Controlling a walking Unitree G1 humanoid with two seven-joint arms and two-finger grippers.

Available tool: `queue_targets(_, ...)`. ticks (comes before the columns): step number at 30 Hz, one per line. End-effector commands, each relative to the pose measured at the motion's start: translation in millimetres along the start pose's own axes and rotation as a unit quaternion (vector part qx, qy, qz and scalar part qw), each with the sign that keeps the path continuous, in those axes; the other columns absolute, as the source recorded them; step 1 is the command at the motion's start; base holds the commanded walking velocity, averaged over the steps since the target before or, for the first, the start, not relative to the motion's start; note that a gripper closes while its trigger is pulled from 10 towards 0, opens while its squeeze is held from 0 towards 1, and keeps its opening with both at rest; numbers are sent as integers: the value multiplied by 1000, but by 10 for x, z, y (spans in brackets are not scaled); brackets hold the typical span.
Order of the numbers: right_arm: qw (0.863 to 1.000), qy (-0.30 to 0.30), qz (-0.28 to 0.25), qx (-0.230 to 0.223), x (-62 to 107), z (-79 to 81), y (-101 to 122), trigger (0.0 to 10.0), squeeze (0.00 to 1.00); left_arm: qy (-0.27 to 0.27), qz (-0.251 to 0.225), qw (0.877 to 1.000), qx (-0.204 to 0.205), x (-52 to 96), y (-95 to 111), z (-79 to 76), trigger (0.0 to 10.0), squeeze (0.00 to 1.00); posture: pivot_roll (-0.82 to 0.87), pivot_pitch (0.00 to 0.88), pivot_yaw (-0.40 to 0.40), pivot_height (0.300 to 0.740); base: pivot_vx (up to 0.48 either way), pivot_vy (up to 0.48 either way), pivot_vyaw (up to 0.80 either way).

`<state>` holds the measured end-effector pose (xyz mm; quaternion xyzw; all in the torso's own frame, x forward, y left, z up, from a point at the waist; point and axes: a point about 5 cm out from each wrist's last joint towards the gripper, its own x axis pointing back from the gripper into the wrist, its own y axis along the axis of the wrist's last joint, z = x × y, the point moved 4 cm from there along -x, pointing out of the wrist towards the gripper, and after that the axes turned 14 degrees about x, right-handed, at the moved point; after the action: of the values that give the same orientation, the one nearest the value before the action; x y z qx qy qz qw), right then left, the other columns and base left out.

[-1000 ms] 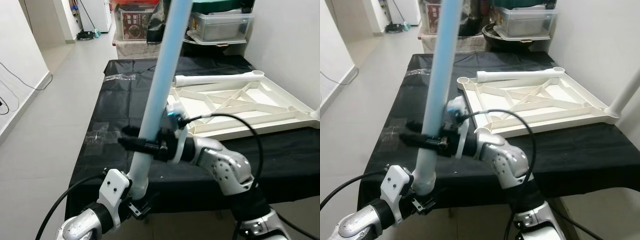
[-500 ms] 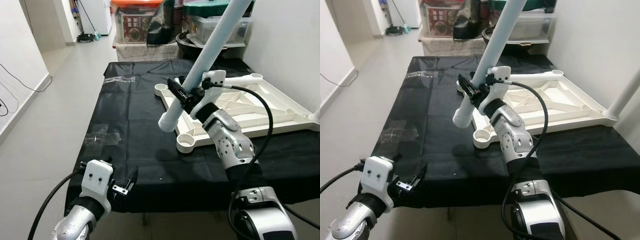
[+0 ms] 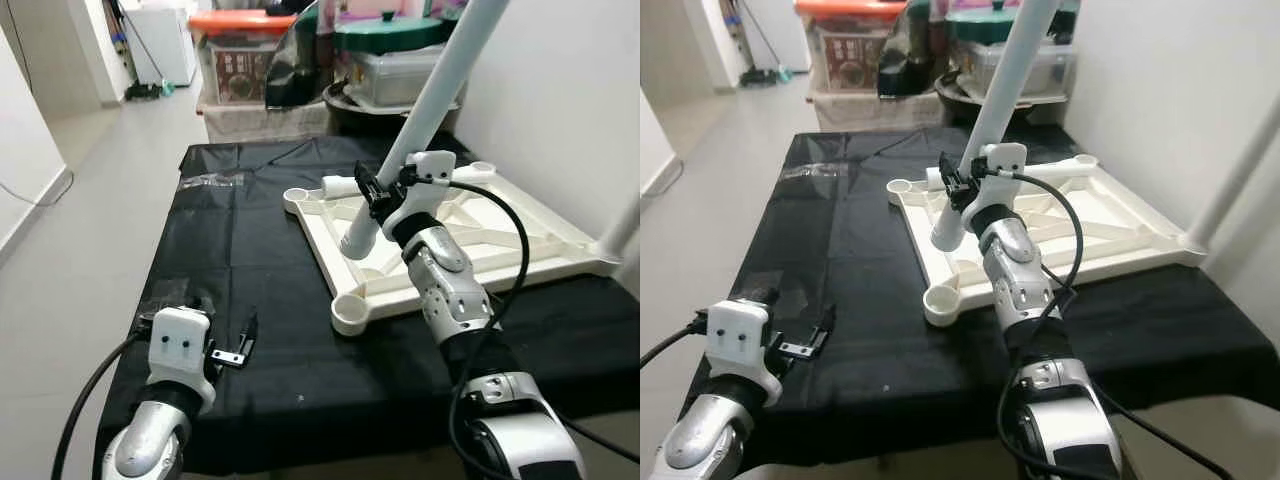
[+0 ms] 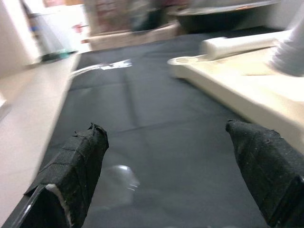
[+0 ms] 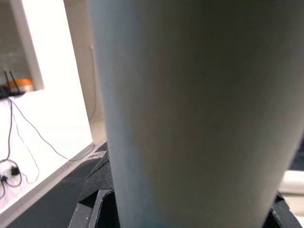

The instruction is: Building children table

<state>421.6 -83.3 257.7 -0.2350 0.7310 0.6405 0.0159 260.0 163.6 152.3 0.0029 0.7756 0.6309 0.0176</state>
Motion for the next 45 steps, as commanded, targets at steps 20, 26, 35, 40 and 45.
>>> queue_targets(20,984,-92,-1,153,-211,-105,123,10000,0,11,11,1000,6,80,-108,-137,10000,0,110,101,-37,740,0,0,0)
queue_targets(26,972,-122,-24,201,-300,-60,249,10000,0,2,11,1000,3,148,-89,-251,10000,0,118,159,-35,740,0,0,0)
queue_targets(35,966,-149,-7,212,-377,-107,280,10000,0,-12,-5,1000,-3,215,83,-381,10000,0,129,265,-35,740,0,0,0)
queue_targets(40,967,-152,-4,205,-404,-109,304,10000,0,-21,-10,1000,-6,228,140,-447,10000,0,136,314,-36,740,0,0,0)
queue_targets(45,963,-157,-32,218,-468,-67,479,10000,0,-31,-14,999,-1,305,223,-564,10000,0,148,355,-35,740,0,0,0)
